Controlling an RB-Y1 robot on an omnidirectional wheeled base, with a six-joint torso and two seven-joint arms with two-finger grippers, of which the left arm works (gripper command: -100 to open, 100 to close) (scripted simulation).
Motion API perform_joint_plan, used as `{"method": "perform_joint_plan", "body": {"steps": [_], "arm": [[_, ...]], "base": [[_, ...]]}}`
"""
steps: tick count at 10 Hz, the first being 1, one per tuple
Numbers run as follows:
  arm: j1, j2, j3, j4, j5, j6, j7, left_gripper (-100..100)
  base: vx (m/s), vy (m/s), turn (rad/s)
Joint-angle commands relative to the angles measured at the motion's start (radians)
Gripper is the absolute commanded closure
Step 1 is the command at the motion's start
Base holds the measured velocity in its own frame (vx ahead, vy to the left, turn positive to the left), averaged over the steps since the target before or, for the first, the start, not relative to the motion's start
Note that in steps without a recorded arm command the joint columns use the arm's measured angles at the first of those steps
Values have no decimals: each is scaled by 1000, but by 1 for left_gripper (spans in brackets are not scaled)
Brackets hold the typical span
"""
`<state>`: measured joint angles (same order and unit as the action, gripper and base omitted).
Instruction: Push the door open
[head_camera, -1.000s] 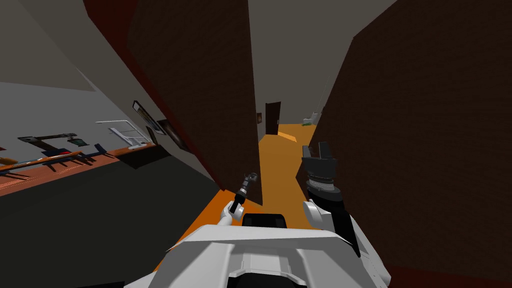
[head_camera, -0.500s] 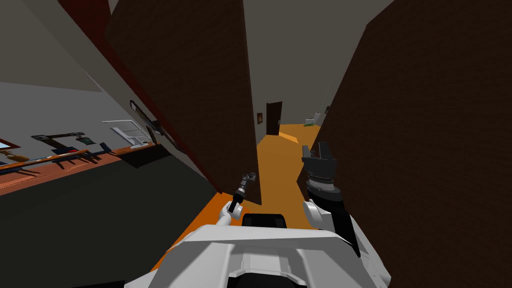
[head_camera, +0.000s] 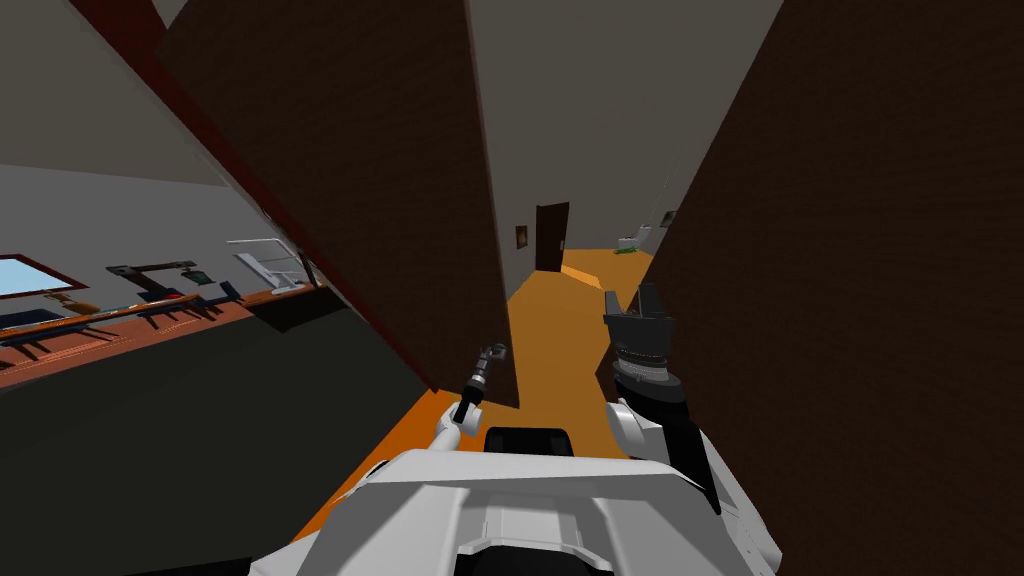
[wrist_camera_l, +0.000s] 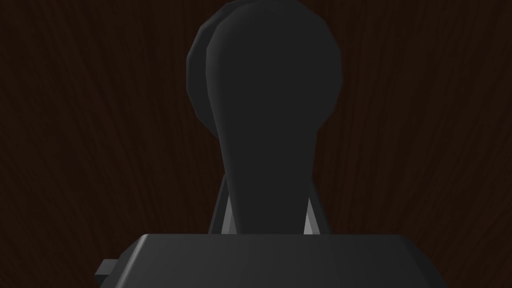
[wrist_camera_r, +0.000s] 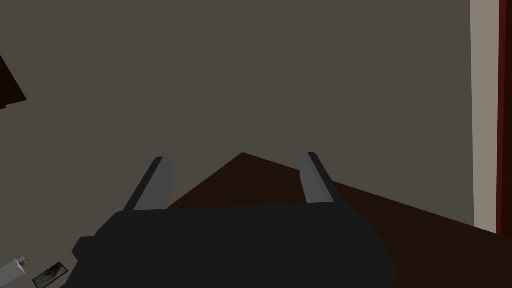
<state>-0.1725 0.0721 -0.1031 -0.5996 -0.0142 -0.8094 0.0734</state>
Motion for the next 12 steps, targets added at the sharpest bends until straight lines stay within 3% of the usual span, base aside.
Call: {"method": "perform_joint_plan", "body": {"steps": [1,12], "arm": [[3,9,24,-21,10,8,-10,100],[0,-18,126,-11,61,14,-56,100]], "base": [[133,-115,60],[143,-106,53]]}}
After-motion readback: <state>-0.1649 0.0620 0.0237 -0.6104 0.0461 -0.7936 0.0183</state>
